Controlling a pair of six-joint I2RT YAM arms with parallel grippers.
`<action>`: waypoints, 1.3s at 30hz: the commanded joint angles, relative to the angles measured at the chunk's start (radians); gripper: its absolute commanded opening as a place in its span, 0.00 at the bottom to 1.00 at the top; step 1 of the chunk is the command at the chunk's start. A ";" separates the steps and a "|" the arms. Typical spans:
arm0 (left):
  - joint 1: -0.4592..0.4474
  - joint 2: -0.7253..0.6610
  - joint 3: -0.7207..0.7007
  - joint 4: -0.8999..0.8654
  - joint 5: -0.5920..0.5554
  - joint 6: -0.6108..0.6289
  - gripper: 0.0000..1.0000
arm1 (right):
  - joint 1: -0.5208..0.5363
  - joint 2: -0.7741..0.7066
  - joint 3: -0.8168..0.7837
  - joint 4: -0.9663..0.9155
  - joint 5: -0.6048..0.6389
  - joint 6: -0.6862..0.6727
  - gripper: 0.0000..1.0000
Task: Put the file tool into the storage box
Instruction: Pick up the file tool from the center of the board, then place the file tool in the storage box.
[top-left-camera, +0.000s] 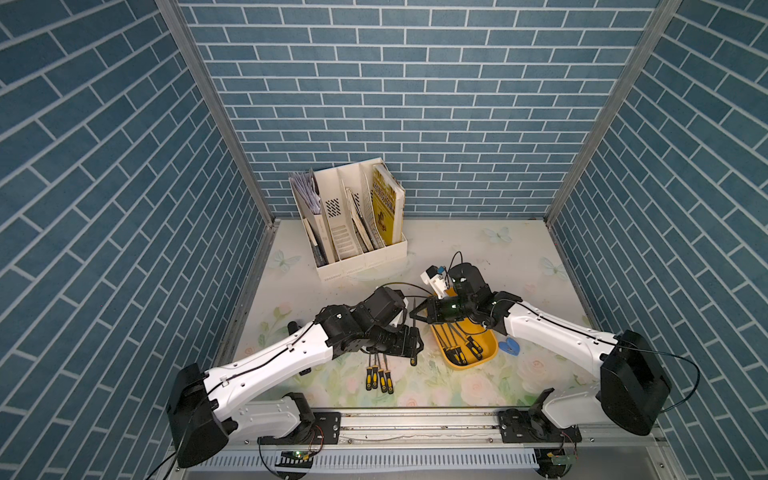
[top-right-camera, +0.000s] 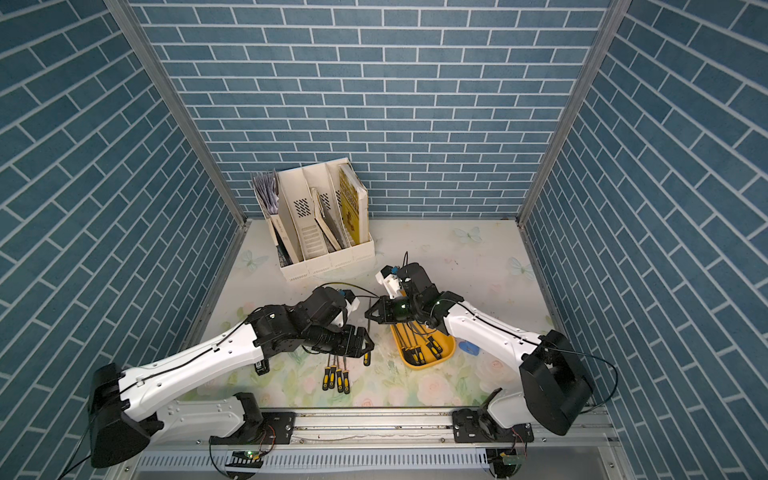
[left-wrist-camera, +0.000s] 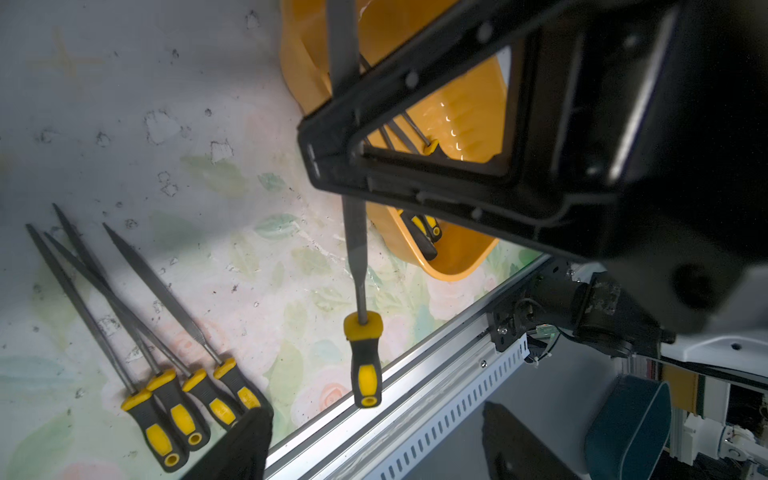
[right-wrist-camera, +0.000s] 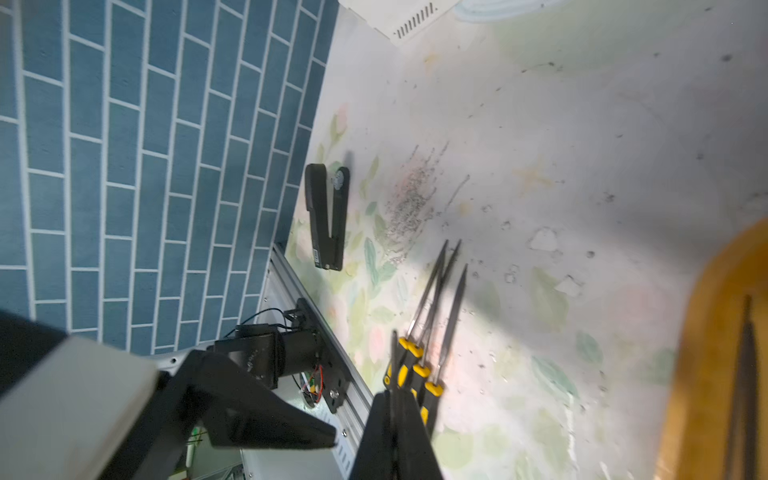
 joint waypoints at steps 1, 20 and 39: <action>0.009 -0.021 0.034 -0.009 -0.032 -0.003 0.88 | -0.069 -0.042 0.091 -0.203 0.000 -0.154 0.00; 0.012 -0.153 -0.121 0.088 -0.109 -0.105 0.90 | -0.117 0.218 0.357 -0.687 0.377 -0.559 0.00; 0.012 -0.226 -0.188 0.033 -0.167 -0.147 0.90 | -0.030 0.373 0.249 -0.599 0.380 -0.560 0.00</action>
